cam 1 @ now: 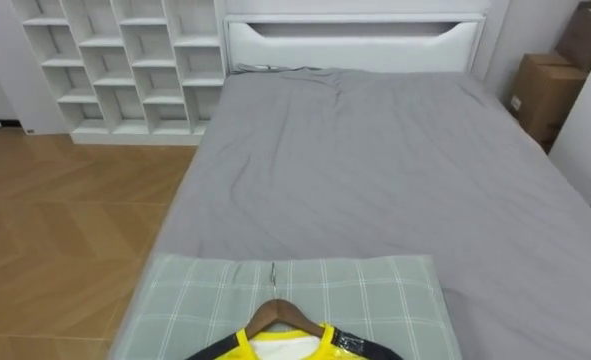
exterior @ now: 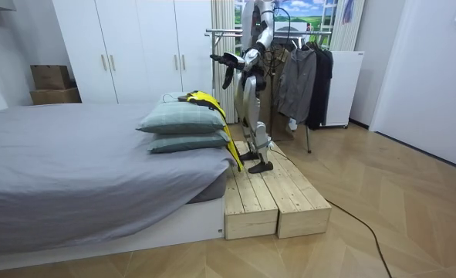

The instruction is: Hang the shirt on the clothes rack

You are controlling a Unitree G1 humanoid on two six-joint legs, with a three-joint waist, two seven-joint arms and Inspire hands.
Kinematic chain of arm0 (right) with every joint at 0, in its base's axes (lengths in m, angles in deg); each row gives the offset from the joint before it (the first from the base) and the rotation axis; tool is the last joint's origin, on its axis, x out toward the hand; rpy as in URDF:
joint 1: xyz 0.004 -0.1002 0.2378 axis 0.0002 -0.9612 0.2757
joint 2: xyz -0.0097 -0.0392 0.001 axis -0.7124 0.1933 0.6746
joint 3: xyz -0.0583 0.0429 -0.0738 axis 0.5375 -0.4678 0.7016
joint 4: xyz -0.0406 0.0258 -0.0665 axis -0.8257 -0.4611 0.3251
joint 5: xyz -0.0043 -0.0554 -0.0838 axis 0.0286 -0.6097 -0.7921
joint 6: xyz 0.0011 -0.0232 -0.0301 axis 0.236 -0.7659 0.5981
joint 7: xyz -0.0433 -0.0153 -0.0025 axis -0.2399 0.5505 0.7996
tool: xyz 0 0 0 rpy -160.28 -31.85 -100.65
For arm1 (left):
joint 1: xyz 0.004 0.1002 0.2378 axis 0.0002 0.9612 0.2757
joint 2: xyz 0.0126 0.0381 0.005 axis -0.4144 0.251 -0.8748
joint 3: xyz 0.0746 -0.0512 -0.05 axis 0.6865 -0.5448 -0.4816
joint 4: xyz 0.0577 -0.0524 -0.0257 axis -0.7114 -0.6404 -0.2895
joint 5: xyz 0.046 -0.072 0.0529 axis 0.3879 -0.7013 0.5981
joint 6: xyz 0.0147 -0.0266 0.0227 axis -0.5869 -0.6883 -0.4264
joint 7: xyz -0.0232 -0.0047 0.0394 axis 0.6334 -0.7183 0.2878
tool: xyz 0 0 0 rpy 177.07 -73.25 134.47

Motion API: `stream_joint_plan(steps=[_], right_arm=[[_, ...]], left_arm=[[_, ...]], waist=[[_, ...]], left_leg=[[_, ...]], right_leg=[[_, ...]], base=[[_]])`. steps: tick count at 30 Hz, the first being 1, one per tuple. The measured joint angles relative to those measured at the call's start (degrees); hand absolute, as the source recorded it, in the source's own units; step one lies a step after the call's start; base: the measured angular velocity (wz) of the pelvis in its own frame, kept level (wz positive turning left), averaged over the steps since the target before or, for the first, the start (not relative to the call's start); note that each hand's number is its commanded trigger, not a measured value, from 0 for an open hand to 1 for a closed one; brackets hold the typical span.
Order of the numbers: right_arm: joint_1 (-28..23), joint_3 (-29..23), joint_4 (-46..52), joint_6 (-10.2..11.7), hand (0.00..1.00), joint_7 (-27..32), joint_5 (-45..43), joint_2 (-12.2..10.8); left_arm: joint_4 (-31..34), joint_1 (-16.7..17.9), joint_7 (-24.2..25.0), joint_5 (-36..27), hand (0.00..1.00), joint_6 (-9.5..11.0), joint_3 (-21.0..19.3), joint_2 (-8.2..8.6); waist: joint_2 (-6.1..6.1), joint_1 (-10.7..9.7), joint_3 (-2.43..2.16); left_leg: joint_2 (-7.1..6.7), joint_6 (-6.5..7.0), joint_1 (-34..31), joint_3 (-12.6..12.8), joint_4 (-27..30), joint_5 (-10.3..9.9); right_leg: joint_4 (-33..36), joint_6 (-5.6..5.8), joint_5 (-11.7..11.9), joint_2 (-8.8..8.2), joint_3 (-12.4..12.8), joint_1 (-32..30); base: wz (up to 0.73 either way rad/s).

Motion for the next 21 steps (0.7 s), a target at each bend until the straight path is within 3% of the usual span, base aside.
stream_joint_plan(steps=[3,8,16,21], right_arm=[[0.02,1.56,-0.01,-0.02,0.0,-0.1,-0.03,0.27],[-0.08,2.03,0.07,0.0,0.0,-1.37,-0.27,0.66],[-0.07,1.29,0.63,-0.06,0.0,-2.53,-1.5,0.72],[-0.06,0.85,0.55,-0.78,0.0,-2.54,-1.44,0.63]], left_arm=[[0.69,-0.96,0.13,0.23,0.0,0.02,1.78,-0.17],[2.46,-0.98,1.25,2.56,0.0,0.01,2.17,-0.31],[4.53,-1.05,4.65,8.48,0.0,-0.17,2.63,-0.4],[4.34,-1.04,6.8,8.37,0.0,-0.62,3.96,-0.54]], waist=[[0.49,0.04,0.23],[0.62,-0.24,0.24],[0.32,-1.73,0.1],[-0.51,-1.85,0.04]], left_leg=[[-0.02,0.01,0.01,0.29,-0.19,0.0],[0.0,0.01,-0.05,1.18,-0.42,0.01],[0.17,0.0,0.14,1.32,-0.33,0.01],[0.16,0.01,0.77,1.51,-0.43,0.02]], right_leg=[[0.07,0.03,0.03,0.04,0.34,-0.2],[0.07,0.01,0.05,0.29,1.18,-0.88],[0.0,0.01,0.05,-0.19,1.27,-0.74],[0.01,0.02,0.05,-0.22,1.36,-0.22]], base=[[-0.04],[-0.1],[0.0],[-0.01]])
